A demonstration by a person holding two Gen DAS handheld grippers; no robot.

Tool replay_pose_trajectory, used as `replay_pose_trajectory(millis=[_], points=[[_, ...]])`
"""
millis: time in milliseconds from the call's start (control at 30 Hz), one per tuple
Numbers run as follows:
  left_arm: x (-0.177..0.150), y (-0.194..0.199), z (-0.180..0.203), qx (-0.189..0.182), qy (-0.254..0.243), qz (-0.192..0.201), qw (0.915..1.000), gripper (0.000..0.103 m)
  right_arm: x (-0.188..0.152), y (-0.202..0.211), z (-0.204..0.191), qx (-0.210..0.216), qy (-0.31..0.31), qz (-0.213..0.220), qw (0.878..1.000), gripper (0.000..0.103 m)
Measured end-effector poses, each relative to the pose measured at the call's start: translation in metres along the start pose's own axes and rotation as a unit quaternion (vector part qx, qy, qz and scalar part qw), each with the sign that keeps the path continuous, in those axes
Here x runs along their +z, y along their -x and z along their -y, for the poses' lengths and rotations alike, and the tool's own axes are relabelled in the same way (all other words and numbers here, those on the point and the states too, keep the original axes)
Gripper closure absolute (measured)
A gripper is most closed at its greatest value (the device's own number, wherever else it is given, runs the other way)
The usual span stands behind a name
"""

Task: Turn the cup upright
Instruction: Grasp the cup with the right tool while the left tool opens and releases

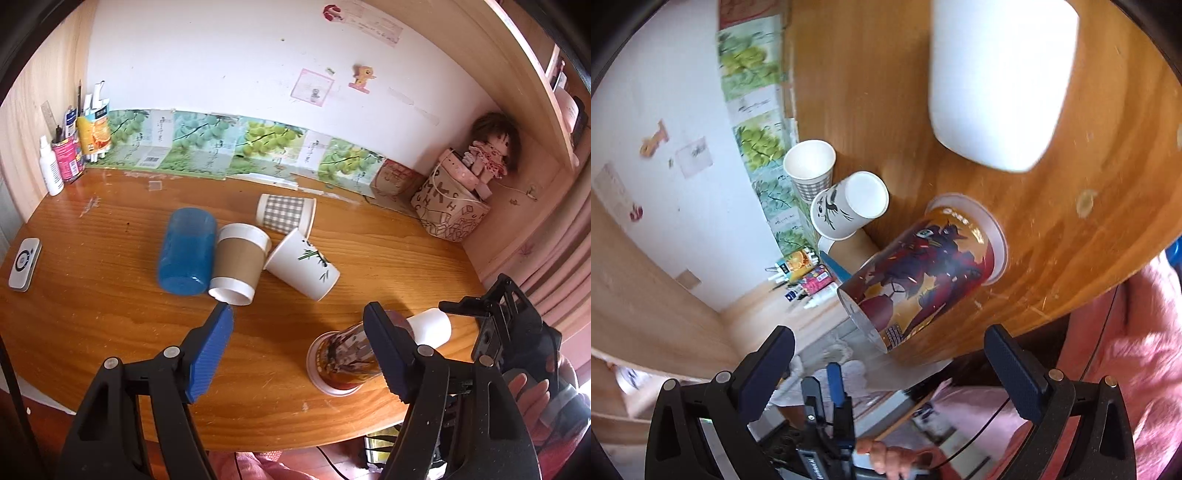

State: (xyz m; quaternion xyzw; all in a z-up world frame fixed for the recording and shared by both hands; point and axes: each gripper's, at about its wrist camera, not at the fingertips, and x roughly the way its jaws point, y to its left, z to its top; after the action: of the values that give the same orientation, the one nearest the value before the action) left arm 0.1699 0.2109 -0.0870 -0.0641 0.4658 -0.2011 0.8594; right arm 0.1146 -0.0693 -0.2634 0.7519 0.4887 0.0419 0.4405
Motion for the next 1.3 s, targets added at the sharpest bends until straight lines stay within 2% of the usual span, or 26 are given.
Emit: replay_pose_trajectory(millis=[133, 267, 500, 700, 800, 967, 1167, 1300], points=[[0.002, 0.003, -0.005, 0.003, -0.002, -0.005, 1.0000, 0.027, 0.002, -0.011, 0.018, 0.033, -0.077, -0.020, 0.996, 0.000], [0.006, 0.002, -0.009, 0.001, -0.009, -0.015, 0.9998, 0.027, 0.002, -0.020, 0.032, 0.062, -0.145, -0.019, 0.987, 0.000], [0.014, -0.004, -0.017, -0.015, -0.023, -0.051, 0.9983, 0.027, 0.000, -0.038, 0.052, 0.131, -0.250, -0.012, 0.959, 0.000], [0.023, -0.007, -0.016, -0.034, -0.055, -0.079, 0.9948, 0.027, -0.003, -0.048, 0.071, 0.175, -0.315, 0.015, 0.933, 0.000], [0.026, -0.007, -0.016, -0.047, -0.069, -0.090, 0.9924, 0.027, -0.003, -0.050, 0.076, 0.188, -0.331, 0.028, 0.924, 0.000], [0.030, -0.008, -0.015, -0.058, -0.091, -0.104, 0.9887, 0.027, 0.001, -0.056, 0.071, 0.202, -0.328, 0.040, 0.922, 0.002], [0.035, -0.011, -0.017, -0.068, -0.120, -0.119, 0.9832, 0.027, 0.003, -0.059, 0.076, 0.231, -0.324, 0.053, 0.916, 0.013], [0.040, -0.013, -0.018, -0.075, -0.142, -0.122, 0.9795, 0.027, 0.001, -0.064, 0.079, 0.250, -0.317, 0.061, 0.913, 0.024]])
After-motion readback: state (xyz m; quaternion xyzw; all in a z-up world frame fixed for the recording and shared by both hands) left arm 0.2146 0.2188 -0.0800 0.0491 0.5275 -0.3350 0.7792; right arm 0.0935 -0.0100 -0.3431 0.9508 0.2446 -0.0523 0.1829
